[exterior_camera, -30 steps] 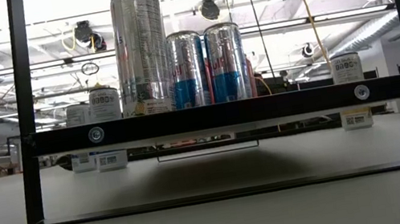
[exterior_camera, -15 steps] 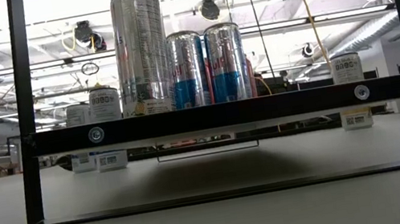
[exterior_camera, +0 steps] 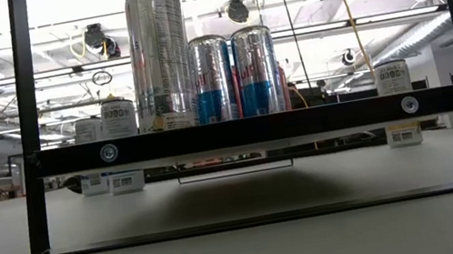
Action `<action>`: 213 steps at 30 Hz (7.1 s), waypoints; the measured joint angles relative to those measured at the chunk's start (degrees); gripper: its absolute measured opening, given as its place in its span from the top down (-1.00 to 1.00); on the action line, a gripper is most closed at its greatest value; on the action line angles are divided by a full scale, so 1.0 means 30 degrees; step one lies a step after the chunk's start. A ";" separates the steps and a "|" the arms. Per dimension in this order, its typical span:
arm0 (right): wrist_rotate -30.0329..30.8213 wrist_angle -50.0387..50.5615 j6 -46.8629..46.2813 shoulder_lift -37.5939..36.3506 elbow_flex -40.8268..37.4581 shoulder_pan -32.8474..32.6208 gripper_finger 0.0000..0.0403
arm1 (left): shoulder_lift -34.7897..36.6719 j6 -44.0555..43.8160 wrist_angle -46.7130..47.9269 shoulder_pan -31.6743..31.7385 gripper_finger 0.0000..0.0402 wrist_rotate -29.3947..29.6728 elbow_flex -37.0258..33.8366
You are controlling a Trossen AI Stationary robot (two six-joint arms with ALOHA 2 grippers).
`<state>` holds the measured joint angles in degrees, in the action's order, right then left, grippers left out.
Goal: Place canned beverage on shelf
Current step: Put the bottom white-yellow soda can aligned with the other white-yellow soda can on the shelf
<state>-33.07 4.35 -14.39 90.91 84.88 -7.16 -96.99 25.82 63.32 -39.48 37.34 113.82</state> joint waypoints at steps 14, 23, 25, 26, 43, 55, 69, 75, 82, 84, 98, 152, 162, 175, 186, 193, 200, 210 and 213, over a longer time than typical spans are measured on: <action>1.8401 0.6134 0.6064 -0.2767 -0.0022 -0.6392 -0.66 | 0.0015 -0.9028 0.0194 0.0879 -0.27 0.0094 0.0000; 2.8933 0.3910 0.6747 -0.0653 -0.0044 -1.0714 -0.66 | -0.0015 -1.3858 0.0089 0.2105 -0.27 -0.0212 0.0000; 2.9432 0.3453 0.7204 -0.0459 -0.0044 -1.0819 -0.66 | -0.0085 -1.4819 -0.0248 0.2414 -0.27 -0.0394 0.0007; 2.9367 0.3167 0.7342 -0.0429 -0.0044 -1.0804 -0.66 | -0.0134 -1.5181 -0.0512 0.2570 -0.27 -0.0505 0.0009; 2.2973 0.4649 0.4137 -0.0432 0.0969 -0.8536 -0.62 | -0.0344 -1.7489 -0.1895 0.3542 -0.27 -0.5269 0.0022; 1.9445 0.6252 0.1408 -0.0349 0.0969 -0.7397 -0.50 | -0.1029 -1.7224 -0.1788 0.4515 -0.27 -0.6732 0.0029; 1.7445 0.6610 0.0807 -0.0225 0.0969 -0.6426 -0.09 | -0.1457 -1.4816 -0.2006 0.4704 -0.27 -0.7124 0.0029; 1.7456 0.6632 0.1008 -0.0225 0.0969 -0.6426 -0.08 | -0.1457 -1.4555 -0.2016 0.4704 -0.27 -0.7064 0.0029; 1.7326 0.6882 0.0948 -0.0218 0.0969 -0.6021 -0.46 | -0.1439 -1.3699 -0.2297 0.4744 -0.27 -0.6950 0.0029; 1.7166 0.7141 0.0965 -0.0218 0.0969 -0.5786 -0.55 | -0.1435 -1.3787 -0.2136 0.4820 -0.27 -0.6885 0.0029; 1.5490 0.7412 0.1850 -0.0218 0.0969 -0.5100 0.01 | -0.1435 -1.4066 -0.1999 0.5156 -0.27 -0.7023 0.0029; 1.2911 -2.0647 0.8235 -0.2969 -1.7070 -0.5920 0.14 | 0.5220 -1.6640 -0.4303 0.0181 -0.65 1.0660 -1.1891; 1.5752 -2.3115 0.6975 -0.0345 -1.7048 -0.5334 0.14 | 0.7632 -0.8282 -1.6498 0.1235 -0.58 0.3987 -1.7282; 1.6139 -2.4281 0.6019 0.2405 -1.7041 -0.5306 0.14 | 0.8007 -0.6899 -2.0077 0.1906 -0.58 0.3114 -1.8593; 1.8828 -2.4320 0.4996 0.3352 -1.7041 -0.5207 0.07 | 0.8007 -0.7456 -2.0226 0.1914 -0.58 0.3155 -1.8593; 1.9014 -2.4376 0.4389 0.3327 -1.7027 -0.5122 -0.30 | 0.8007 -0.7617 -2.0046 0.1914 -0.58 0.3184 -1.8593; 1.9018 -2.4260 0.4545 0.2765 -1.7019 -0.5115 -0.54 | 0.8000 -0.7880 -1.9836 0.1902 -0.58 0.3191 -1.8593; 1.9011 -1.8822 0.4511 -0.1531 -1.7012 -0.5539 -0.52 | 0.7992 -0.8448 -1.9166 0.1906 -0.58 0.3191 -1.8586; 1.9011 -1.6031 0.3538 -0.3032 -1.7019 -0.5896 -0.44 | 0.7992 -0.8514 -1.8999 0.1906 -0.58 0.3198 -1.8586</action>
<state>23.97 -43.74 -3.77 81.82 33.82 -24.85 -73.01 0.27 6.32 -33.76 46.94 58.06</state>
